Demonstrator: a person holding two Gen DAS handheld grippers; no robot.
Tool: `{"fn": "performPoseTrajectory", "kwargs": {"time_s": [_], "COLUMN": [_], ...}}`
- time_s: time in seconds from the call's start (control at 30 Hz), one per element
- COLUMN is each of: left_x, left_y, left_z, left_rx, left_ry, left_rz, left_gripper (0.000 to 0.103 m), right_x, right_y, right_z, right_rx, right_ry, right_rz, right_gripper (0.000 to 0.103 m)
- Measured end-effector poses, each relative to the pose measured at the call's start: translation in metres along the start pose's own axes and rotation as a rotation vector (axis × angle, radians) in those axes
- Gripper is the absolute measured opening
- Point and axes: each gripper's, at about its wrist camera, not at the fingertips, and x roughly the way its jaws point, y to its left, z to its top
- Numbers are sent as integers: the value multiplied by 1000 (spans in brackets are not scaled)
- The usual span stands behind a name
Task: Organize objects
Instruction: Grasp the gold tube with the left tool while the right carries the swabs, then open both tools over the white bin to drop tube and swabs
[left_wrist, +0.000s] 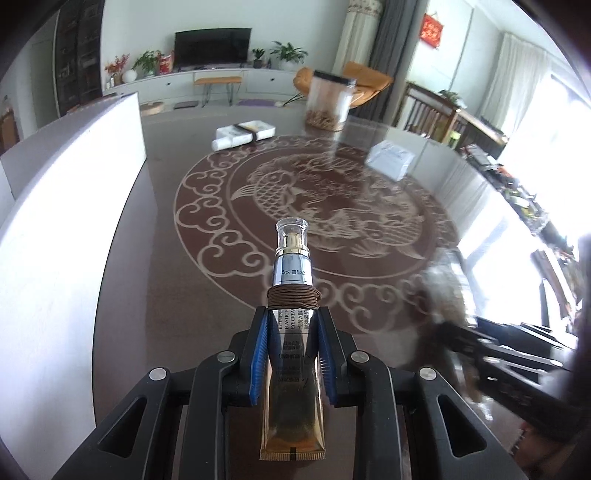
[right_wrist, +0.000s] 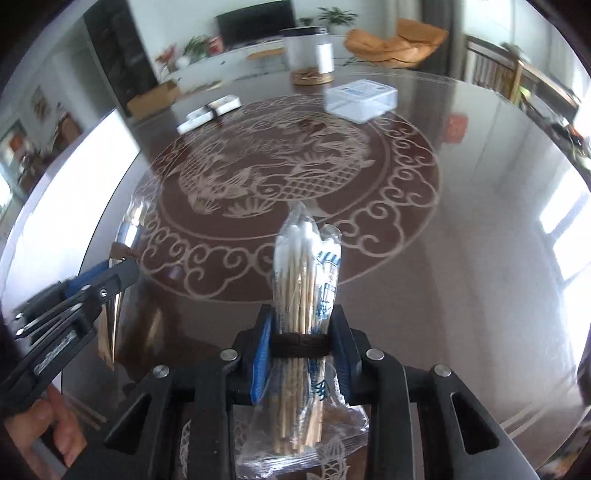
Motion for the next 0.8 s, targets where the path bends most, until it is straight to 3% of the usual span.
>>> {"fn": "performPoseTrajectory", "kwargs": {"time_s": [0.23, 0.43, 0.53, 0.63, 0.8], "left_x": [-60, -141, -179, -197, -191], "left_y": [-2, 37, 75, 124, 202], "left_z": [5, 25, 27, 22, -5], "left_rx": [-16, -70, -72, -103, -194], "left_ry": [-78, -192, -247, -243, -154], "left_rz": [-122, -175, -94, 25, 231], "left_gripper": [25, 25, 25, 25, 25], "right_x": [-54, -113, -134, -140, -117], "right_y": [21, 74, 115, 159, 231], "right_z": [0, 27, 40, 47, 43], "right_rx": [16, -27, -61, -80, -132], "right_ry": [-92, -183, -209, -201, -93], "right_rz": [74, 247, 371, 499, 623], "right_gripper": [30, 30, 30, 31, 31]}}
